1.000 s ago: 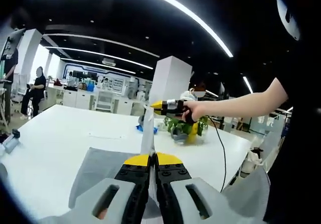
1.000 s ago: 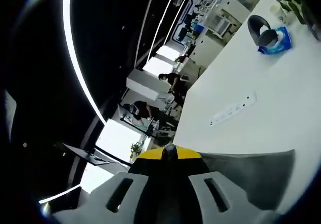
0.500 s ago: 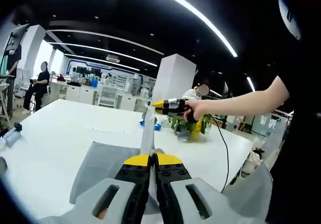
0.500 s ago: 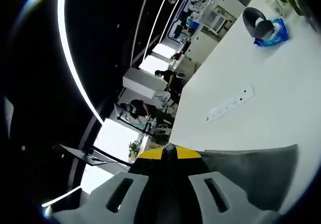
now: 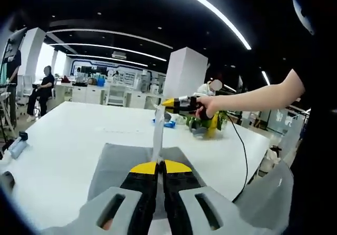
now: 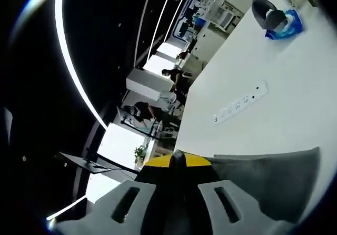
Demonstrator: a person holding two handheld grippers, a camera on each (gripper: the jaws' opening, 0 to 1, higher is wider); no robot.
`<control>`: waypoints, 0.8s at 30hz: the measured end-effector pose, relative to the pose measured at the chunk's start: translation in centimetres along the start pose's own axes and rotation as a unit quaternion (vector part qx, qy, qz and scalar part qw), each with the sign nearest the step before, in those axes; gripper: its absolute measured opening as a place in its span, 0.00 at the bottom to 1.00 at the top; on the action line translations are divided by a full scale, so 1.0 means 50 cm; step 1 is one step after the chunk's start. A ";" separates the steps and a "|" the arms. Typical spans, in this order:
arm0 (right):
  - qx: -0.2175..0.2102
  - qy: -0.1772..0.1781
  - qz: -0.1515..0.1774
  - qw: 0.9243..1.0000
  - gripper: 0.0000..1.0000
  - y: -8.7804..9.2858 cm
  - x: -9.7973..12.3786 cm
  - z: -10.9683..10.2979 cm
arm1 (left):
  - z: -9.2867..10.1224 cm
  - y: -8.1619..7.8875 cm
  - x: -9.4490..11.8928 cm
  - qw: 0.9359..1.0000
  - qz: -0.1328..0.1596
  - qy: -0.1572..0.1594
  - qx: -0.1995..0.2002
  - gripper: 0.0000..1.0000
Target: Fold the towel on the table until its edges align and the towel forms a compact rectangular stack.
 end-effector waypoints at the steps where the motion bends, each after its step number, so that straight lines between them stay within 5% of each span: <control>1: 0.000 0.000 -0.001 1.000 0.04 0.000 -0.004 0.001 | -0.006 0.000 0.001 1.000 -0.003 -0.002 -0.003 0.03; 13: -0.003 -0.005 -0.005 1.000 0.04 0.016 -0.044 -0.011 | -0.050 0.016 0.012 0.999 -0.016 -0.026 0.012 0.03; 19: 0.015 -0.052 0.042 0.998 0.04 0.012 -0.044 -0.052 | -0.032 -0.011 0.022 0.999 0.011 -0.026 -0.017 0.03; 24: 0.023 -0.051 0.032 0.998 0.04 0.017 -0.047 -0.058 | -0.035 -0.008 0.025 0.999 0.009 -0.030 -0.013 0.03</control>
Point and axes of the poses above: the point that each gripper's makers call its tool centre point, and the gripper's own axes: x roughly backward along the fingers, z roughly to its right, y roughly out of its underside, the point moved 5 cm from there along x, roughly backward along the fingers, and after that the axes turned 12 degrees about y, right-handed, at the moved point
